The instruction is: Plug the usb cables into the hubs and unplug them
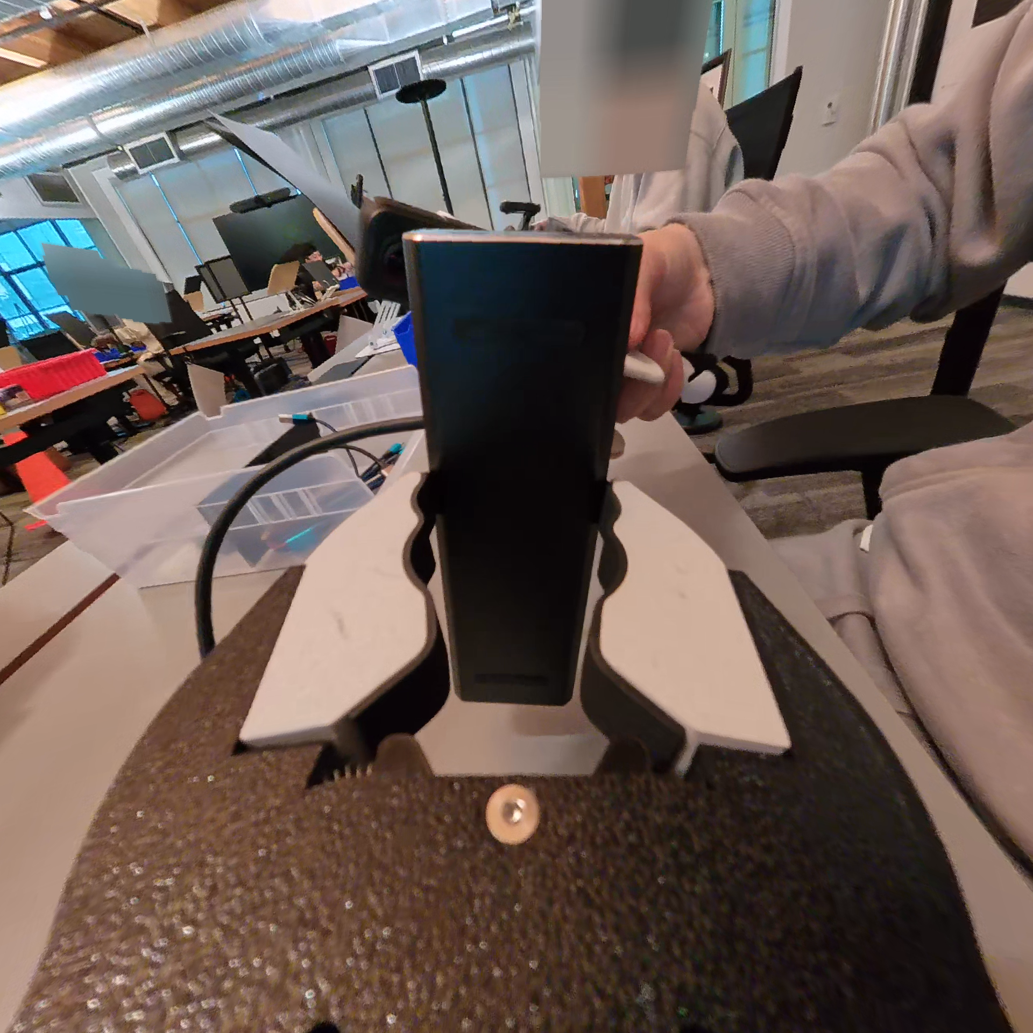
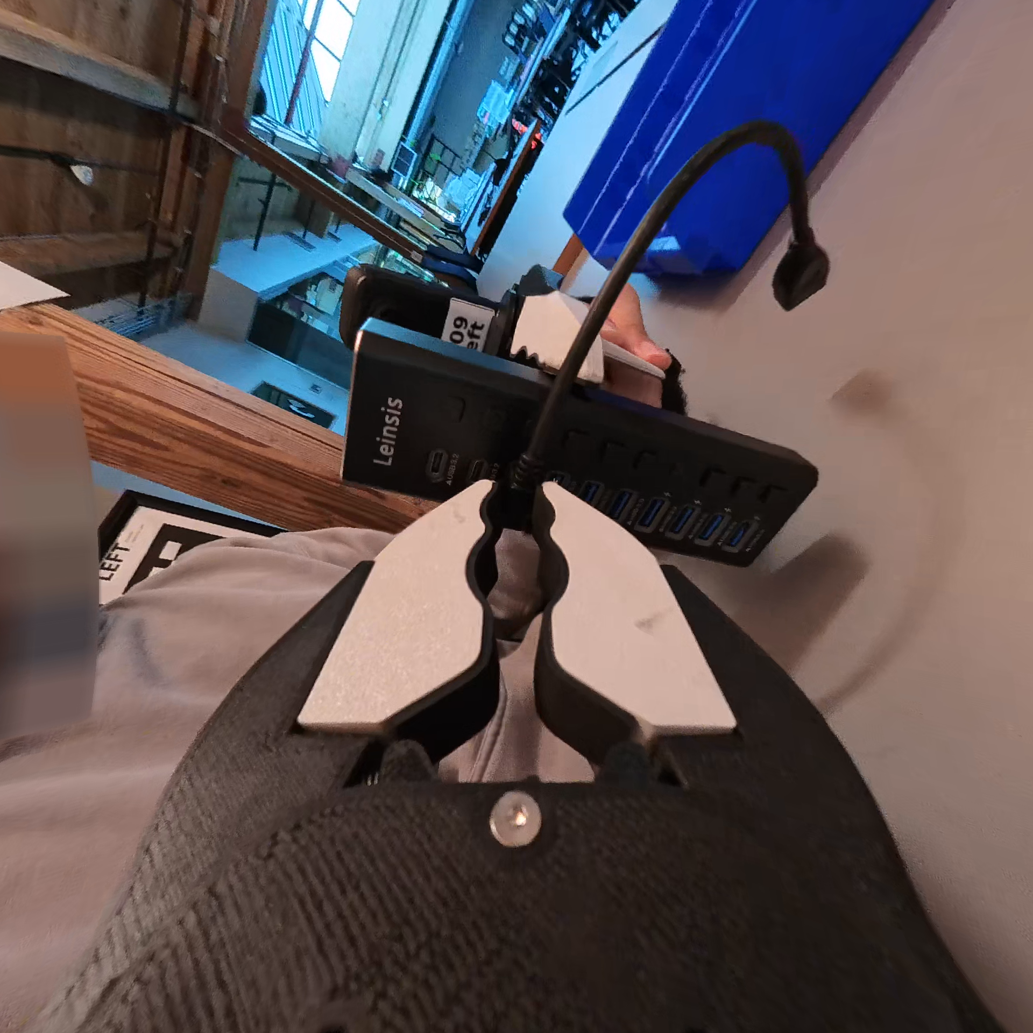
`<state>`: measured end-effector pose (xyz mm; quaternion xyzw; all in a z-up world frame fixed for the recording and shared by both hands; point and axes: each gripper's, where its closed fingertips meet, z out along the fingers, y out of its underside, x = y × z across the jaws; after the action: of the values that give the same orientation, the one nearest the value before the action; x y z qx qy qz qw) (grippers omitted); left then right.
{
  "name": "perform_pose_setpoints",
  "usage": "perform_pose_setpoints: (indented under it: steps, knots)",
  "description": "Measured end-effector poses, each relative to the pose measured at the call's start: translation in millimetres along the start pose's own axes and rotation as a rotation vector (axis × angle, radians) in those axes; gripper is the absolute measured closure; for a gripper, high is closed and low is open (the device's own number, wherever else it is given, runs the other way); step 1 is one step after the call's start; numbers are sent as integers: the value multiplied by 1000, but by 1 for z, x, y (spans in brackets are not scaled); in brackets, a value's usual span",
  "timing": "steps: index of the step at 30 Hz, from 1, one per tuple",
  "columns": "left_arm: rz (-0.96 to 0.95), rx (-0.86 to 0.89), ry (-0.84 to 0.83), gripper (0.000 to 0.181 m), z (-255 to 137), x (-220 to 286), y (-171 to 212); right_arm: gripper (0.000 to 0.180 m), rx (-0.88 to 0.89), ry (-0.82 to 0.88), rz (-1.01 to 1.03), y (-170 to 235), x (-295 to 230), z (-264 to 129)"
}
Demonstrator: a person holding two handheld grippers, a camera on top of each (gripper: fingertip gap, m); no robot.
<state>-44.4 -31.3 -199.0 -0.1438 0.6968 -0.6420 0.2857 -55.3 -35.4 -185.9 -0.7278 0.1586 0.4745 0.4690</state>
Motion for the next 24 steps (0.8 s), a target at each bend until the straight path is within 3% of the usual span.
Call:
perform_pose_setpoints:
  steps: [7,14,24]
  knots:
    - [58,-2,-24,123,8,2,-2,169,-48,40,-13,5,1,-12]
    - [43,-2,-22,123,9,2,-1,170,-4,-71,104,6,3,-15]
    - [12,93,19,123,1,4,-16,171,194,-206,249,1,-9,-10]
